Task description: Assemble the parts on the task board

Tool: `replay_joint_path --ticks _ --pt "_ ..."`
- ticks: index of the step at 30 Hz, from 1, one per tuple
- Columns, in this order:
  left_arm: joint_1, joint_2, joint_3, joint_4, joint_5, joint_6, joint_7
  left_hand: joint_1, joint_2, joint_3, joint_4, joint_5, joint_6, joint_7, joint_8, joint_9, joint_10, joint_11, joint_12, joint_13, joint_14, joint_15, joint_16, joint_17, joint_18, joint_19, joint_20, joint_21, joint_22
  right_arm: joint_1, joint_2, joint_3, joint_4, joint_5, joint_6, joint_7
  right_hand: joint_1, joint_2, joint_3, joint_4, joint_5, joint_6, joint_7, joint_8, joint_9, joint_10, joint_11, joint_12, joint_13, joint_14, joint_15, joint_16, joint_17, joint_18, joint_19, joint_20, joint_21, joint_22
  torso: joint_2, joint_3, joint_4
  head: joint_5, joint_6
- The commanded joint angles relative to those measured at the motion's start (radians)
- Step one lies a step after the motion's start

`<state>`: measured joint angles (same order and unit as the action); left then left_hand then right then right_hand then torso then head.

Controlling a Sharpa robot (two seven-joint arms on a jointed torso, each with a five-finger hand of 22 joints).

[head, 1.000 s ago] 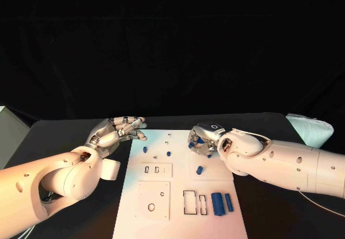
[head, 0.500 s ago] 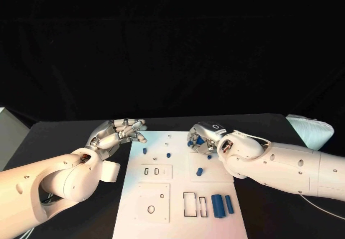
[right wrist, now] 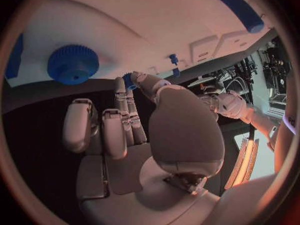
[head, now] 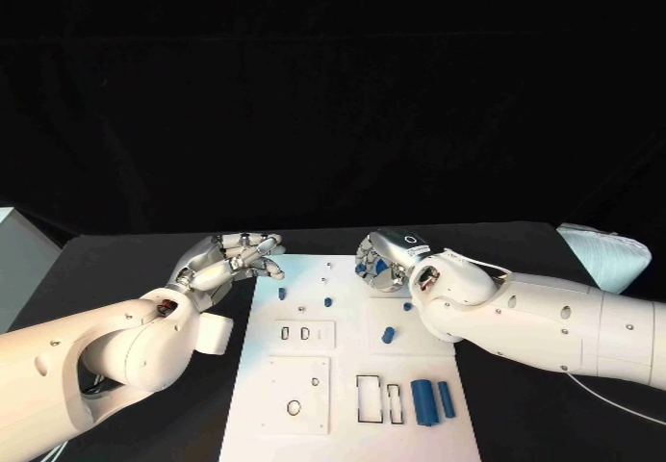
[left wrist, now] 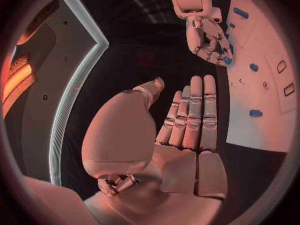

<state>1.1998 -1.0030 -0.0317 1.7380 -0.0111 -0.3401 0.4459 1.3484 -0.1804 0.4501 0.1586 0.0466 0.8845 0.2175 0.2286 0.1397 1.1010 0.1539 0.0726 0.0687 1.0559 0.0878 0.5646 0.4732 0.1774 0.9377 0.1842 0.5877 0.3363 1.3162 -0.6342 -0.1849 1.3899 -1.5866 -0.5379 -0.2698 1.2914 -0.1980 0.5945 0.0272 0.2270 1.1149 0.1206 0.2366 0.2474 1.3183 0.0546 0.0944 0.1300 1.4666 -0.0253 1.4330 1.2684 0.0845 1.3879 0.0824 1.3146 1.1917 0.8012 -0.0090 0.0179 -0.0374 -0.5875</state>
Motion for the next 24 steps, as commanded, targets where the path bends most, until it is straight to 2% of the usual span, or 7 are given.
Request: replay_joint_path --ticks 1,4,10,14,19,24 --pt "0.002 0.002 0.001 0.0 -0.003 0.019 0.002 -0.003 0.002 0.004 -0.001 0.003 0.0 0.005 -0.005 -0.001 -0.001 0.002 -0.006 -0.001 -0.007 0.003 0.006 0.001 -0.001 -0.005 0.001 0.004 0.001 0.003 0.016 0.002 -0.008 -0.012 -0.033 -0.026 0.017 0.023 0.0 -0.003 0.002 0.004 -0.012 0.032 0.061 0.022 -0.013 -0.004 -0.001 0.049 -0.007 0.002 -0.001 -0.007 0.0 -0.007 0.003 -0.003 0.003 -0.0013 0.0036 0.002 0.0" --pt "0.002 0.004 0.001 -0.001 -0.003 0.02 0.001 -0.003 0.002 0.004 -0.001 0.003 0.0 0.005 -0.005 -0.001 -0.001 0.002 -0.006 -0.001 -0.007 0.003 0.006 0.001 -0.001 -0.005 0.001 0.004 0.001 0.007 0.033 0.004 -0.014 -0.012 -0.038 -0.025 0.016 0.022 0.0 -0.003 0.002 0.003 -0.012 0.032 0.062 0.022 -0.013 -0.005 -0.001 0.049 -0.007 0.002 -0.002 -0.007 0.0 -0.007 0.002 -0.003 0.005 -0.0039 0.0076 0.0 0.001" --pt "0.002 0.007 0.001 -0.003 -0.003 0.021 0.001 -0.003 0.002 0.004 -0.001 0.003 0.0 0.005 -0.005 -0.001 -0.001 0.002 -0.006 -0.001 -0.007 0.003 0.006 0.001 -0.001 -0.005 0.001 0.004 0.001 0.012 0.06 0.007 -0.028 -0.01 -0.044 -0.025 0.016 0.022 0.0 -0.003 0.002 0.003 -0.012 0.032 0.062 0.022 -0.013 -0.005 -0.001 0.049 -0.007 0.002 -0.002 -0.007 0.0 -0.007 0.002 -0.003 0.009 -0.0075 0.0117 -0.002 0.003" --pt "0.002 0.009 0.001 -0.004 -0.003 0.021 0.0 -0.002 0.002 0.006 -0.004 0.003 -0.001 0.006 -0.006 -0.001 -0.002 0.003 -0.006 -0.001 -0.01 0.003 0.008 0.002 -0.001 -0.007 0.001 0.007 0.004 0.016 0.082 0.009 -0.047 -0.005 -0.038 -0.02 0.013 0.019 0.0 -0.002 0.002 -0.001 -0.011 0.033 0.065 0.02 -0.012 -0.007 0.0 0.049 -0.006 0.003 0.0 -0.007 0.0 -0.007 0.003 -0.002 0.01 -0.0067 0.0079 -0.002 0.004" --pt "0.003 0.011 0.001 -0.005 -0.003 0.021 0.0 -0.002 0.002 0.006 -0.004 0.003 -0.001 0.006 -0.006 -0.001 -0.002 0.003 -0.006 -0.001 -0.01 0.003 0.008 0.002 -0.001 -0.007 0.001 0.007 0.004 0.018 0.1 0.009 -0.061 0.0 -0.026 -0.015 0.012 0.018 -0.001 -0.002 0.002 -0.003 -0.011 0.033 0.066 0.019 -0.012 -0.008 0.001 0.049 -0.006 0.003 0.0 -0.007 0.0 -0.007 0.003 -0.002 0.01 -0.0073 0.009 -0.001 0.003" --pt "0.003 0.012 0.001 -0.005 -0.003 0.021 0.0 -0.002 0.002 0.006 -0.004 0.003 -0.001 0.006 -0.006 -0.001 -0.002 0.003 -0.006 -0.001 -0.01 0.003 0.008 0.002 -0.001 -0.007 0.001 0.007 0.004 0.018 0.113 0.009 -0.07 0.004 -0.014 -0.012 0.012 0.017 -0.001 -0.002 0.002 -0.004 -0.01 0.033 0.066 0.018 -0.012 -0.009 0.001 0.049 -0.006 0.003 0.0 -0.007 0.0 -0.007 0.003 -0.001 0.012 -0.0053 0.0106 0.001 0.001"
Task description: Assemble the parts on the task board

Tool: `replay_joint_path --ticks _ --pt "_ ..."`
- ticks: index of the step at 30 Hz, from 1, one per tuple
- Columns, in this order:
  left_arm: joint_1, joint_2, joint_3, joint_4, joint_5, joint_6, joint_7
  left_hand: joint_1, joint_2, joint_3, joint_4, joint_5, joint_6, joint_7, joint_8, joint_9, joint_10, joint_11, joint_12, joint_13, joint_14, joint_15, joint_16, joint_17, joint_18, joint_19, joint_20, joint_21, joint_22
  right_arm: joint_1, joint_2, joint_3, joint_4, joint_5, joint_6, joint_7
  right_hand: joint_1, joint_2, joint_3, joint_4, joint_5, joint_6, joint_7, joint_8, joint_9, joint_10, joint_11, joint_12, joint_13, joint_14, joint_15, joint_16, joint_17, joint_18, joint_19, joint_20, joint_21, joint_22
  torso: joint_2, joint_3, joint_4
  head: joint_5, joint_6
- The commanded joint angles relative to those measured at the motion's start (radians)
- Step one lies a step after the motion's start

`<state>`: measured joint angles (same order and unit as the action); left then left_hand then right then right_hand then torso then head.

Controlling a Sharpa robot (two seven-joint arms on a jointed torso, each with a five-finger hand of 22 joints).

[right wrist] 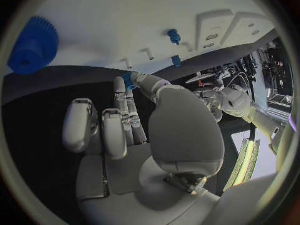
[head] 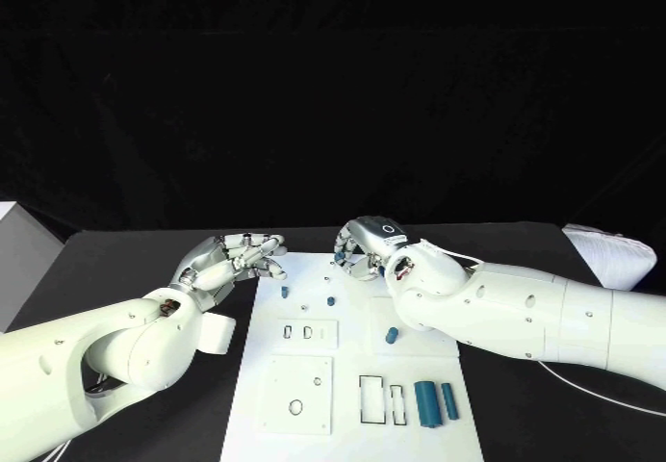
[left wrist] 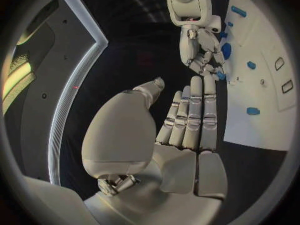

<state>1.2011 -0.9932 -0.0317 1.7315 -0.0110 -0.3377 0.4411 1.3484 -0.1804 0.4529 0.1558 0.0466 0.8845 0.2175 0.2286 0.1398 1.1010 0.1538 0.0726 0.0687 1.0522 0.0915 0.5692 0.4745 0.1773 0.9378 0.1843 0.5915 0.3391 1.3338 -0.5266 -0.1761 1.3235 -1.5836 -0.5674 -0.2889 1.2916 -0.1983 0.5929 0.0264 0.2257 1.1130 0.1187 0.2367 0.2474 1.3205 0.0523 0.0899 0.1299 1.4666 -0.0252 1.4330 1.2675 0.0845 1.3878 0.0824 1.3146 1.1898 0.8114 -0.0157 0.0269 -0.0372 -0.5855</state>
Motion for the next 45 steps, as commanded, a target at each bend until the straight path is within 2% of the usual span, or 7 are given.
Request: replay_joint_path --ticks 1,9,22,25,35,45 --pt "0.002 0.003 0.001 0.001 -0.003 0.019 0.004 -0.002 0.002 0.003 -0.002 0.003 -0.001 0.006 -0.006 -0.002 -0.002 0.003 -0.006 -0.001 -0.006 -0.001 0.004 0.001 -0.001 -0.007 0.001 0.004 0.001 0.0 0.007 0.0 -0.006 0.0 0.018 0.008 0.011 0.018 0.001 -0.001 0.003 -0.002 -0.008 0.033 0.066 0.016 -0.01 -0.004 0.001 0.049 -0.006 0.003 0.001 -0.007 0.0 -0.007 0.003 0.001 0.002 0.0015 0.0016 0.001 -0.001" --pt "0.003 0.002 0.001 0.002 -0.003 0.018 0.004 -0.001 0.002 0.004 -0.003 0.003 -0.001 0.006 -0.007 -0.002 -0.002 0.003 -0.006 -0.001 -0.007 -0.001 0.005 0.002 -0.001 -0.009 0.001 0.006 0.002 0.0 0.024 -0.001 -0.022 -0.008 0.044 0.014 0.01 0.015 0.001 -0.001 0.004 -0.004 -0.008 0.034 0.068 0.015 -0.009 -0.006 0.001 0.049 -0.005 0.004 0.002 -0.007 0.0 -0.007 0.003 0.001 0.003 0.002 -0.0005 0.002 -0.005" --pt "0.007 0.003 0.001 0.006 -0.003 0.02 0.005 -0.001 0.002 0.004 -0.003 0.003 -0.001 0.006 -0.007 -0.002 -0.002 0.003 -0.006 -0.001 -0.007 -0.001 0.005 0.002 -0.001 -0.009 0.001 0.006 0.002 -0.001 0.036 -0.002 -0.04 -0.013 0.069 0.003 0.008 0.014 0.001 0.0 0.005 -0.006 -0.008 0.034 0.069 0.015 -0.009 -0.007 0.002 0.049 -0.005 0.004 0.002 -0.007 -0.001 -0.007 0.002 -0.001 0.006 0.0022 0.0009 0.005 -0.009" --pt "0.007 0.003 0.001 0.007 -0.003 0.02 0.005 -0.001 0.002 0.004 -0.003 0.003 -0.001 0.006 -0.007 -0.002 -0.002 0.003 -0.006 -0.001 -0.007 -0.001 0.005 0.002 -0.001 -0.009 0.001 0.006 0.002 -0.002 0.039 -0.002 -0.045 -0.012 0.072 0.004 0.007 0.013 0.001 0.0 0.005 -0.007 -0.007 0.034 0.069 0.014 -0.009 -0.007 0.002 0.049 -0.005 0.004 0.001 -0.006 -0.003 -0.007 0.0 -0.003 0.006 0.0031 -0.0005 0.007 -0.011" --pt "0.01 0.003 0.001 0.008 -0.003 0.024 0.003 -0.002 0.002 0.005 -0.004 0.003 -0.001 0.006 -0.007 -0.002 -0.003 0.003 -0.006 -0.001 -0.008 0.0 0.006 0.002 -0.001 -0.011 0.002 0.008 0.004 -0.004 0.054 -0.003 -0.062 -0.001 0.068 0.014 0.004 0.012 0.0 0.002 0.004 -0.009 -0.007 0.034 0.071 0.013 -0.008 -0.009 0.003 0.049 -0.004 0.004 0.0 -0.005 -0.005 -0.006 -0.004 -0.007 0.007 0.0024 0.0002 0.009 -0.013" --pt "0.01 0.005 0.001 0.007 -0.003 0.024 0.002 -0.002 0.002 0.005 -0.004 0.003 -0.001 0.006 -0.007 -0.002 -0.003 0.003 -0.006 -0.001 -0.008 0.0 0.006 0.002 -0.001 -0.011 0.002 0.008 0.004 -0.004 0.064 -0.003 -0.072 0.005 0.07 0.02 0.001 0.01 0.0 0.003 0.004 -0.013 -0.006 0.034 0.072 0.012 -0.007 -0.011 0.003 0.048 -0.004 0.004 0.0 -0.005 -0.007 -0.006 -0.007 -0.011 0.008 0.0027 -0.002 0.011 -0.016"
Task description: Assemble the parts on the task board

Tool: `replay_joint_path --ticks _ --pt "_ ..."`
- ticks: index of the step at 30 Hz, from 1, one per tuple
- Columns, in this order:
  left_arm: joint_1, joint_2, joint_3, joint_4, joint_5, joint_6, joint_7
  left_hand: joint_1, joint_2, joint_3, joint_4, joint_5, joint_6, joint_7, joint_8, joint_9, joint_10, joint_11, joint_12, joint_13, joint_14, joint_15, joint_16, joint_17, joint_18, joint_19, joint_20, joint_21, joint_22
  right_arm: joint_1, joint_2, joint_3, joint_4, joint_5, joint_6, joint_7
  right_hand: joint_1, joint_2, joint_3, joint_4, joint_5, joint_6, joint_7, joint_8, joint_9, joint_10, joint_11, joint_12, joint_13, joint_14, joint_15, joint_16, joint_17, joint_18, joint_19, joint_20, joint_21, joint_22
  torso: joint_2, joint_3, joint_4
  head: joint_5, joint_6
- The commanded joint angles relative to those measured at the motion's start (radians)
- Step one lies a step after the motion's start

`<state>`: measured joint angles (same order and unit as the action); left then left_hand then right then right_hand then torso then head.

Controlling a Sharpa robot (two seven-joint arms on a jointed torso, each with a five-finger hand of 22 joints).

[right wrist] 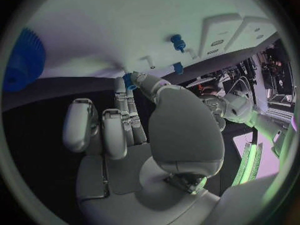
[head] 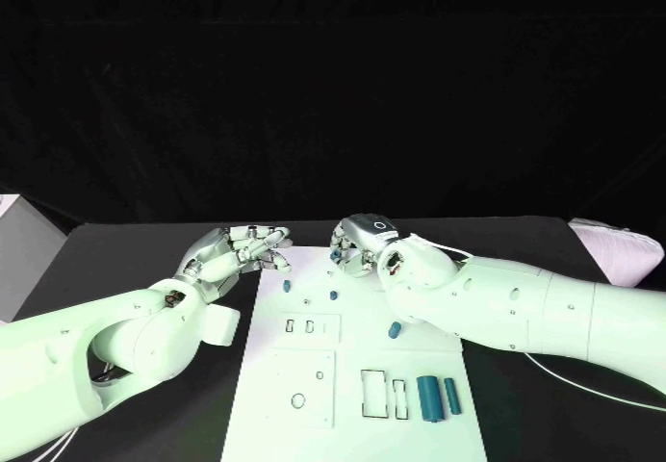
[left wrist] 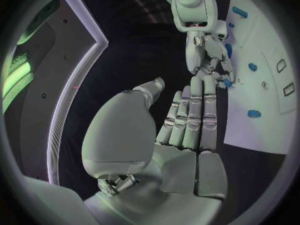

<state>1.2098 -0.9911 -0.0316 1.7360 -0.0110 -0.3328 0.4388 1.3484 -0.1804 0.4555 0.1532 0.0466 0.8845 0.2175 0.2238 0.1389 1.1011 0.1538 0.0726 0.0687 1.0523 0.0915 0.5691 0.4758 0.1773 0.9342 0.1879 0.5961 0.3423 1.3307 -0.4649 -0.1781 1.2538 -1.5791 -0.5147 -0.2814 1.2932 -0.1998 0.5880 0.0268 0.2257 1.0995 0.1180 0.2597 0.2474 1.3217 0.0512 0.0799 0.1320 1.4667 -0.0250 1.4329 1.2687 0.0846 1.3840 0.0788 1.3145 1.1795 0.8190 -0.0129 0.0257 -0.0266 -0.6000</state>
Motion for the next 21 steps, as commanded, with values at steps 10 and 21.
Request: replay_joint_path --ticks 10,21 --pt "0.002 0.002 0.001 0.002 -0.003 0.019 0.004 -0.002 0.002 0.002 -0.001 0.003 -0.001 0.006 -0.003 -0.001 -0.003 0.003 -0.006 -0.001 -0.008 0.0 0.006 0.001 -0.001 -0.007 -0.002 0.003 0.001 -0.002 0.007 -0.002 -0.004 0.005 0.036 0.015 -0.01 0.002 0.005 0.007 -0.001 -0.011 -0.002 0.009 0.077 0.004 -0.003 -0.007 0.003 0.047 -0.001 0.003 -0.005 -0.003 -0.009 0.0 -0.014 -0.009 0.001 0.0002 -0.0006 0.002 -0.005" --pt "0.002 0.001 0.001 0.002 -0.003 0.019 0.002 -0.002 0.002 0.002 -0.001 0.003 -0.001 0.006 -0.003 -0.001 -0.003 0.003 -0.006 -0.001 -0.008 0.0 0.006 0.001 -0.001 -0.007 -0.002 0.003 0.001 -0.002 0.004 -0.003 -0.008 0.017 0.029 0.023 -0.047 -0.079 -0.057 0.038 0.006 -0.162 0.044 -0.084 0.061 -0.177 0.048 -0.012 -0.032 0.02 0.041 -0.038 -0.093 0.026 -0.085 0.039 -0.132 -0.147 0.0 0.0009 -0.0017 0.001 -0.006"
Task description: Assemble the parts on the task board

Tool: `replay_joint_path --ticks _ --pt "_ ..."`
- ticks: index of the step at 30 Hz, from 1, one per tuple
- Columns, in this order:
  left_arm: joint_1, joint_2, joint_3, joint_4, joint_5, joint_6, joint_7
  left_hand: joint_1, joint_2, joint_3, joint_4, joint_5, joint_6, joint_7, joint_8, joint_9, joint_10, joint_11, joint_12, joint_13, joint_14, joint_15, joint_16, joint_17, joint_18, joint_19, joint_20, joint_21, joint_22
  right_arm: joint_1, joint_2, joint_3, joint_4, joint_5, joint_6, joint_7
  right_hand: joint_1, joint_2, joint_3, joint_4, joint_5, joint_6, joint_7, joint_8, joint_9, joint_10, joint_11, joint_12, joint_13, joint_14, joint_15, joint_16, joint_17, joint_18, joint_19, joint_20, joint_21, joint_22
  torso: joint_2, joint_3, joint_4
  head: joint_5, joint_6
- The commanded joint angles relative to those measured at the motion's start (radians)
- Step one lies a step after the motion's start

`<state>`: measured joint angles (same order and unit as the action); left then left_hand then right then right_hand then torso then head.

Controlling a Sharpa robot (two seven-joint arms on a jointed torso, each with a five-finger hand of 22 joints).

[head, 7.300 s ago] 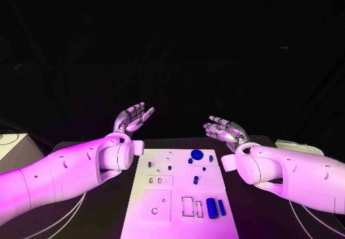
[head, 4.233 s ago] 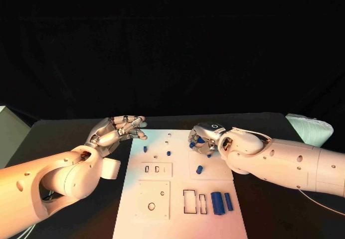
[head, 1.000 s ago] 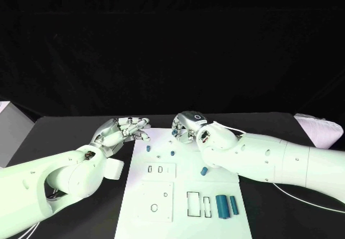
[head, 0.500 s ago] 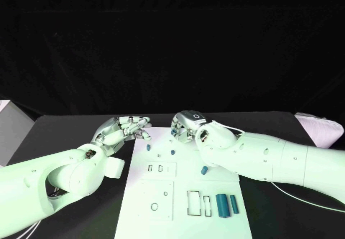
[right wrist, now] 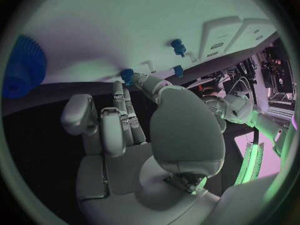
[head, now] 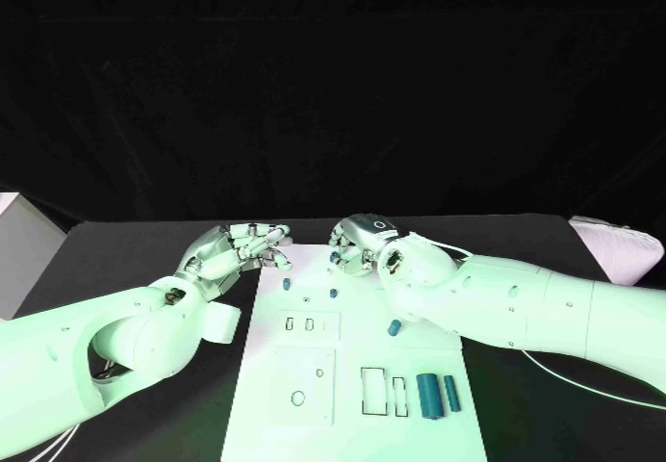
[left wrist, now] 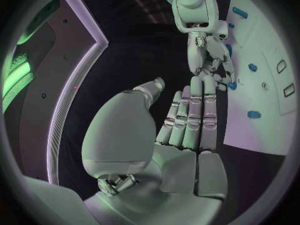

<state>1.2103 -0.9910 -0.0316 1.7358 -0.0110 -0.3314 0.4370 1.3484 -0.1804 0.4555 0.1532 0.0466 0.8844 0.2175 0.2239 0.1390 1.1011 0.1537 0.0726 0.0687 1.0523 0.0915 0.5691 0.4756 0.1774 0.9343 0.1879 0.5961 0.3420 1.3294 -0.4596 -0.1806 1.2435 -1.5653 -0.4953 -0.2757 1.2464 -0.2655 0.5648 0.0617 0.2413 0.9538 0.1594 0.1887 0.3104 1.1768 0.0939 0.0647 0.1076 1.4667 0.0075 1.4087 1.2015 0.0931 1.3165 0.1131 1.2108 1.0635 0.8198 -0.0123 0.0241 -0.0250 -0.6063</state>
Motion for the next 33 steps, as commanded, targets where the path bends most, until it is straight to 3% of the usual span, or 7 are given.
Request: replay_joint_path --ticks 1,7,14,18,24,28,33 --pt "0.001 0.001 0.001 0.002 -0.003 0.017 0.004 -0.002 0.002 0.002 -0.001 0.003 -0.001 0.006 -0.003 -0.001 -0.003 0.003 -0.006 -0.001 -0.008 0.0 0.006 0.001 -0.001 -0.007 -0.002 0.003 0.001 -0.001 -0.003 -0.001 0.004 0.003 0.008 0.018 0.003 -0.012 -0.045 0.004 -0.011 -0.016 0.002 -0.014 -0.001 -0.037 0.005 0.005 -0.009 0.019 0.008 -0.016 -0.031 0.018 -0.019 0.005 -0.034 -0.037 0.0 0.0004 -0.0001 -0.001 -0.001" --pt "0.002 -0.001 0.001 0.002 -0.003 0.016 0.003 -0.002 0.002 0.002 -0.001 0.003 -0.001 0.006 -0.003 -0.001 -0.003 0.003 -0.006 -0.001 -0.008 0.0 0.006 0.001 -0.001 -0.007 -0.002 0.003 0.001 -0.001 -0.016 -0.001 0.022 0.003 -0.012 0.018 0.052 0.019 -0.196 0.031 -0.013 -0.034 0.001 -0.038 0.001 -0.087 0.004 0.03 -0.022 0.011 0.007 -0.038 -0.071 0.027 -0.032 0.004 -0.088 -0.085 0.0 0.0012 -0.0006 0.0 -0.001" --pt "0.002 -0.004 0.001 0.0 -0.003 0.015 0.003 -0.002 0.002 0.002 -0.001 0.003 -0.001 0.006 -0.003 -0.001 -0.003 0.003 -0.006 -0.001 -0.008 0.0 0.006 0.001 -0.001 -0.007 -0.002 0.003 0.001 0.0 -0.06 -0.001 0.075 0.003 -0.045 0.012 0.074 0.032 -0.227 0.044 -0.009 -0.025 0.001 -0.04 0.004 -0.086 0.004 0.048 -0.024 0.012 0.007 -0.038 -0.072 0.026 -0.026 0.004 -0.089 -0.08 -0.003 0.0026 -0.0046 -0.001 0.0" --pt "0.002 -0.004 0.001 -0.002 -0.002 0.017 0.003 -0.002 0.002 0.002 -0.001 0.003 -0.001 0.006 -0.003 -0.001 -0.003 0.003 -0.006 -0.001 -0.008 0.0 0.006 0.001 -0.001 -0.007 -0.002 0.003 0.001 0.004 -0.127 0.002 0.14 0.023 -0.075 0.016 0.09 0.036 -0.225 0.053 -0.003 -0.011 0.0 -0.038 0.006 -0.062 0.001 0.072 -0.021 0.02 0.005 -0.025 -0.048 0.02 -0.009 0.002 -0.07 -0.053 -0.006 0.0029 -0.0048 -0.008 0.004" --pt "0.002 -0.006 0.001 -0.007 -0.001 0.018 0.004 -0.002 0.002 0.002 -0.001 0.003 -0.001 0.006 -0.003 -0.001 -0.003 0.003 -0.006 -0.001 -0.008 0.0 0.006 0.001 -0.001 -0.007 -0.002 0.003 0.001 0.021 -0.257 0.009 0.245 0.101 -0.078 0.035 0.097 0.017 -0.202 0.069 0.003 0.001 0.003 -0.043 0.006 -0.017 -0.001 0.099 -0.018 0.019 0.003 -0.023 -0.053 0.02 -0.008 0.001 -0.071 -0.048 -0.014 0.0074 -0.0174 -0.008 0.009" --pt "0.002 -0.005 0.001 -0.013 -0.001 0.02 0.004 -0.004 0.003 0.004 -0.003 0.003 -0.002 0.007 -0.004 -0.001 -0.005 0.004 -0.006 -0.001 -0.011 0.0 0.009 0.002 -0.001 -0.012 -0.001 0.008 0.005 0.039 -0.361 0.014 0.306 0.167 -0.04 0.05 0.082 -0.003 -0.22 0.088 0.005 -0.008 -0.007 -0.054 0.004 -0.004 -0.01 0.105 -0.017 0.015 -0.003 -0.03 -0.066 0.023 -0.016 -0.003 -0.083 -0.057 -0.021 0.0103 -0.0264 -0.011 0.009" --pt "0.001 -0.001 0.001 -0.018 -0.001 0.023 0.003 -0.004 0.003 0.004 -0.003 0.003 -0.002 0.007 -0.004 -0.001 -0.005 0.004 -0.006 -0.001 -0.011 0.0 0.009 0.002 -0.001 -0.012 -0.001 0.008 0.005 0.05 -0.428 0.015 0.321 0.229 0.023 0.061 0.101 -0.008 -0.288 0.114 0.017 -0.036 -0.029 -0.075 0.003 0.12 -0.049 0.194 0.042 0.032 -0.034 -0.001 -0.01 0.012 0.016 -0.029 -0.04 0.005 -0.027 0.0135 -0.0309 -0.012 0.011"
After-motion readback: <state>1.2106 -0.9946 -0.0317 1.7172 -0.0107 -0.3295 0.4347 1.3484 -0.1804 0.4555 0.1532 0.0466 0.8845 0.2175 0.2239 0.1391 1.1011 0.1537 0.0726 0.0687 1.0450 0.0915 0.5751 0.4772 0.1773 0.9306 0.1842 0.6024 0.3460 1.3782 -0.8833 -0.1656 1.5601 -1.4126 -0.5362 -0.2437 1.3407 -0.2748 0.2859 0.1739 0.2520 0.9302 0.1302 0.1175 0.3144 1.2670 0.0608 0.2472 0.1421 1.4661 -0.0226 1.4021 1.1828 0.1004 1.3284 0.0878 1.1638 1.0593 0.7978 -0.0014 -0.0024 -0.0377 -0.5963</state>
